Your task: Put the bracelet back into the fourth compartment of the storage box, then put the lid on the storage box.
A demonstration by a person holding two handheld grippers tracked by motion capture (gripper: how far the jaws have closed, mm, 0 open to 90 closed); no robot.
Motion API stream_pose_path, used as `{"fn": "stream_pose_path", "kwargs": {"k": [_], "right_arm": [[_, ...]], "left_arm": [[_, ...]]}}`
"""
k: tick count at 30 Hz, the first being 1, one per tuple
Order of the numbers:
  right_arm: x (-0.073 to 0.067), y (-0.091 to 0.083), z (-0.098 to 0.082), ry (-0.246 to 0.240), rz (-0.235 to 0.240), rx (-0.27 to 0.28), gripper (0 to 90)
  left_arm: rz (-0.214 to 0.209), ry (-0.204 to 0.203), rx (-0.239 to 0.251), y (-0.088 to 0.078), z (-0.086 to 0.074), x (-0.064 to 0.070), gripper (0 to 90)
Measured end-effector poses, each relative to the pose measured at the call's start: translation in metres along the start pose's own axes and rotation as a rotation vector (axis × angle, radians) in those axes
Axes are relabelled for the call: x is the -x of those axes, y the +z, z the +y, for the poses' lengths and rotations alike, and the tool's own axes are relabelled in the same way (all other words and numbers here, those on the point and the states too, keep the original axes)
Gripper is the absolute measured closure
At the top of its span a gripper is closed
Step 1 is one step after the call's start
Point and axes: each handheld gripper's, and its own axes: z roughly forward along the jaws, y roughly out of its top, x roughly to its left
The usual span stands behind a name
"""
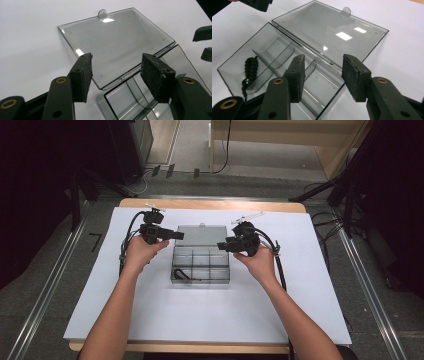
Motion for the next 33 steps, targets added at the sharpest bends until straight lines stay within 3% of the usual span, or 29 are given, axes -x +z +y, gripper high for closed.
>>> {"fn": "stream_pose_path", "kwargs": {"k": [9,33], "right_arm": [[0.013,0.006,-0.001,0.039,-0.021,0.002,54.4],[0.031,0.022,0.0,0.134,-0.058,0.04,54.5]], "left_arm": [[0.008,-0.004,-0.015,0.007,0.0,-0.004,43.2],[0.031,-0.036,-0.008,0.019,0.002,-0.01,42.8]]}}
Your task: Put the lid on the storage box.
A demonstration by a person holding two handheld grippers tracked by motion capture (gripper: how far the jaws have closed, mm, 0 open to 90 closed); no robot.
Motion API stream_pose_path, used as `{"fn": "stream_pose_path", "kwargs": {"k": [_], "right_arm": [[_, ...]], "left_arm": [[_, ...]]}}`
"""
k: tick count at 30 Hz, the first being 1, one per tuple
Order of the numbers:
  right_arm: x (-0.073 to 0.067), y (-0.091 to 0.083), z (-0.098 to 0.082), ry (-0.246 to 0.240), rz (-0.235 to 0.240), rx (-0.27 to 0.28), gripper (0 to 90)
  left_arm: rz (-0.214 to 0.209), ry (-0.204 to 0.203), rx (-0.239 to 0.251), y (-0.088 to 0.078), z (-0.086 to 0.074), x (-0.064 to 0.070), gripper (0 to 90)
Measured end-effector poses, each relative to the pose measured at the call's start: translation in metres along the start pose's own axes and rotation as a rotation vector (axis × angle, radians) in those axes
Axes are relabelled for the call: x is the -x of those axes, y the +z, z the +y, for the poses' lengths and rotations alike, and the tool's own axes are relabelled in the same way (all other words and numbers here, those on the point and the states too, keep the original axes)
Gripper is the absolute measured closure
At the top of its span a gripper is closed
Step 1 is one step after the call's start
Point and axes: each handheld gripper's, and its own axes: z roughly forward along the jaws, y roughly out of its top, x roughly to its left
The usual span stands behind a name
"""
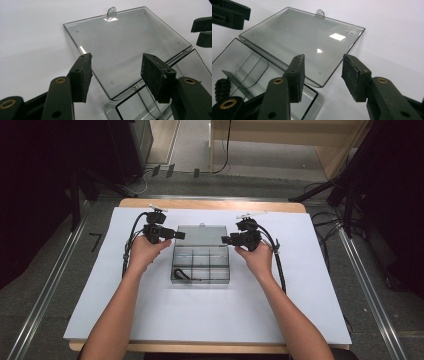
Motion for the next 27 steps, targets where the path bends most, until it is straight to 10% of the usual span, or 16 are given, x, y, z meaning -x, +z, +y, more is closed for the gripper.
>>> {"fn": "stream_pose_path", "kwargs": {"k": [27], "right_arm": [[-0.001,0.028,-0.007,0.12,-0.045,0.022,54.8]], "left_arm": [[0.033,-0.058,-0.056,0.023,-0.005,-0.007,41.1]]}}
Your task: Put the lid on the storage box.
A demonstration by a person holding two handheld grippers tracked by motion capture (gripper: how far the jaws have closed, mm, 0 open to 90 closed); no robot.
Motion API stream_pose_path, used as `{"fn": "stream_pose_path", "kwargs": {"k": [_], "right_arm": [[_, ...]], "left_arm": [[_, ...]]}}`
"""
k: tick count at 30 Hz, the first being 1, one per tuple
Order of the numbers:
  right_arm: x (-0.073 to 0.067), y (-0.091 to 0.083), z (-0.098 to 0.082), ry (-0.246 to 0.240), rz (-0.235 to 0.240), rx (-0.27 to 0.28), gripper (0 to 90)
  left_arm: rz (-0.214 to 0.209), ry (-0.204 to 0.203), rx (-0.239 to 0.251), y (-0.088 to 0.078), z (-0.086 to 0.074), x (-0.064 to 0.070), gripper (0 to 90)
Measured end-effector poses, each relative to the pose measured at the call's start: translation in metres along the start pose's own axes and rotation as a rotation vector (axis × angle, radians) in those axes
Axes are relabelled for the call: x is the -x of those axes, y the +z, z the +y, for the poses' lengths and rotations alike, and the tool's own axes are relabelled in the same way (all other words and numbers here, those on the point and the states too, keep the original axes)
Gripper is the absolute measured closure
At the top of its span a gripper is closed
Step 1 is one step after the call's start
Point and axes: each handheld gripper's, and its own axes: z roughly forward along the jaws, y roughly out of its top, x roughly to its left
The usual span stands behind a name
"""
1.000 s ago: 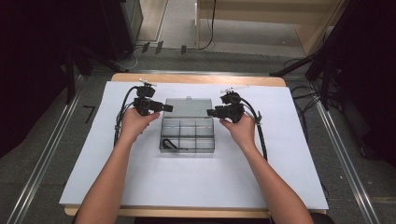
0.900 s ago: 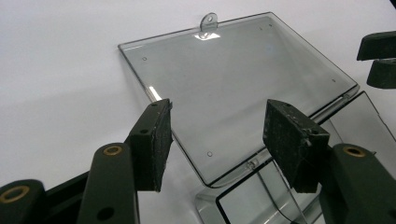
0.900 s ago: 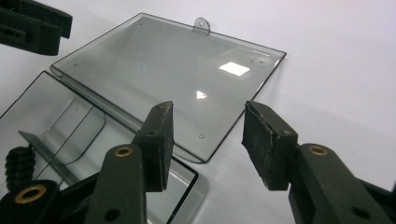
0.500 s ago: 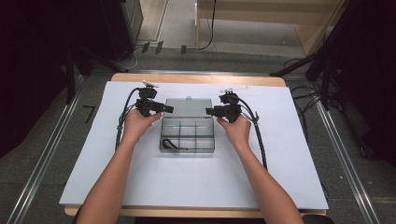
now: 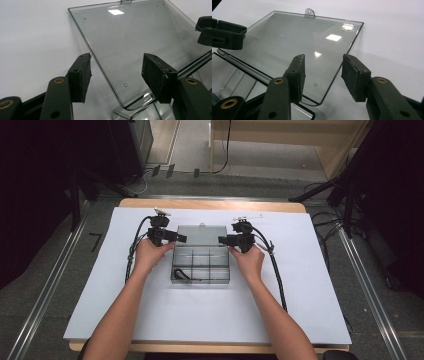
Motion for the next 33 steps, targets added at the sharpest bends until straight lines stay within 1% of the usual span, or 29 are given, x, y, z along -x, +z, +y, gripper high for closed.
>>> {"fn": "stream_pose_path", "kwargs": {"k": [8,12,15,17,18,21,23,25,27,29,30,33], "right_arm": [[0.0,0.004,-0.003,0.033,-0.001,0.018,50.7],[0.001,0.007,-0.004,0.061,0.01,0.032,48.6],[0.002,0.008,-0.006,0.091,0.018,0.04,46.9],[0.003,0.009,-0.007,0.103,0.03,0.047,46.3],[0.003,0.01,-0.007,0.109,0.031,0.047,46.0],[0.004,0.011,-0.007,0.125,0.035,0.042,44.9],[0.004,0.013,-0.007,0.138,0.041,0.041,44.4],[0.006,0.014,-0.007,0.153,0.05,0.039,44.2],[0.009,0.015,-0.006,0.184,0.073,0.032,44.1],[0.011,0.018,-0.006,0.229,0.119,0.012,44.0],[0.01,0.019,-0.007,0.234,0.122,0.013,43.8],[0.008,0.017,-0.005,0.216,0.113,0.013,43.9]], "left_arm": [[-0.017,-0.023,0.006,0.003,0.0,0.0,39.6],[-0.019,-0.032,0.006,0.005,0.0,-0.001,38.4],[-0.032,-0.051,0.005,0.006,0.0,-0.002,37.2],[-0.036,-0.057,0.007,0.007,0.0,-0.002,36.2],[-0.048,-0.068,0.008,0.008,0.0,-0.003,35.7],[-0.064,-0.084,0.009,0.011,0.0,-0.004,34.9],[-0.066,-0.084,0.01,0.011,0.0,-0.004,34.2],[-0.072,-0.088,0.008,0.012,0.0,-0.004,33.9],[-0.075,-0.096,0.008,0.012,0.0,-0.004,34.1],[-0.092,-0.104,0.0,0.013,0.0,-0.005,34.2],[-0.096,-0.109,0.001,0.013,0.0,-0.006,34.1],[-0.092,-0.096,0.007,0.012,0.0,-0.004,34.7]]}}
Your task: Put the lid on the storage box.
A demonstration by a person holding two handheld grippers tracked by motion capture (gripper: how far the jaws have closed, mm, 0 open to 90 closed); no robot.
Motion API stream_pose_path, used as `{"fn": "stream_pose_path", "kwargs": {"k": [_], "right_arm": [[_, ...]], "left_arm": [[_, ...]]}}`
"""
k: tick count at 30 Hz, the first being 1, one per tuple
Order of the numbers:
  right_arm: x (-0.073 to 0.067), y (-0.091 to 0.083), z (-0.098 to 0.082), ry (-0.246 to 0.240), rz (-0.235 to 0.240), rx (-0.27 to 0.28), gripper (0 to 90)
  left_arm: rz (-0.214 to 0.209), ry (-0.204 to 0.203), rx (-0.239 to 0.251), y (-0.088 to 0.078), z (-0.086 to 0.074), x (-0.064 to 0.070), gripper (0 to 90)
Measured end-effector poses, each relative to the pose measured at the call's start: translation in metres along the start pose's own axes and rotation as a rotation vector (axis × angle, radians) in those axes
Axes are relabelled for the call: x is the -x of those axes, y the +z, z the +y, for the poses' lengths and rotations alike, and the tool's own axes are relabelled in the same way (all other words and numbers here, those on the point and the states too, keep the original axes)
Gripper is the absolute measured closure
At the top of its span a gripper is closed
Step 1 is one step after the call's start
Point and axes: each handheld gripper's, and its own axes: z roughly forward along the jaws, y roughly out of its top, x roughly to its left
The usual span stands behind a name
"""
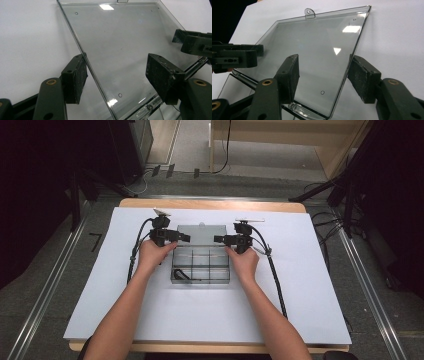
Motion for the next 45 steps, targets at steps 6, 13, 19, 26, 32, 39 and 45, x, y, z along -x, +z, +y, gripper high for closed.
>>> {"fn": "stream_pose_path", "kwargs": {"k": [6,13,19,26,32,39,45], "right_arm": [[-0.007,-0.007,0.004,-0.07,-0.041,-0.005,45.6],[-0.013,-0.014,0.008,-0.112,-0.051,0.005,48.1],[-0.016,-0.021,0.01,-0.128,-0.044,0.017,49.3],[-0.02,-0.028,0.011,-0.154,-0.038,0.027,50.5],[-0.023,-0.033,0.012,-0.169,-0.036,0.03,52.2],[-0.026,-0.039,0.012,-0.193,-0.042,0.032,55.0],[-0.029,-0.043,0.013,-0.208,-0.04,0.035,57.6]], "left_arm": [[0.001,0.018,0.021,-0.003,0.001,0.004,36.7],[-0.013,0.043,0.055,-0.012,0.002,0.007,37.5],[-0.01,0.066,0.076,-0.019,0.003,0.012,38.1],[-0.011,0.088,0.098,-0.026,0.003,0.015,40.2],[-0.006,0.109,0.112,-0.031,0.003,0.017,43.5],[-0.009,0.127,0.122,-0.036,0.002,0.02,45.2],[-0.014,0.137,0.137,-0.04,0.002,0.022,46.8]]}}
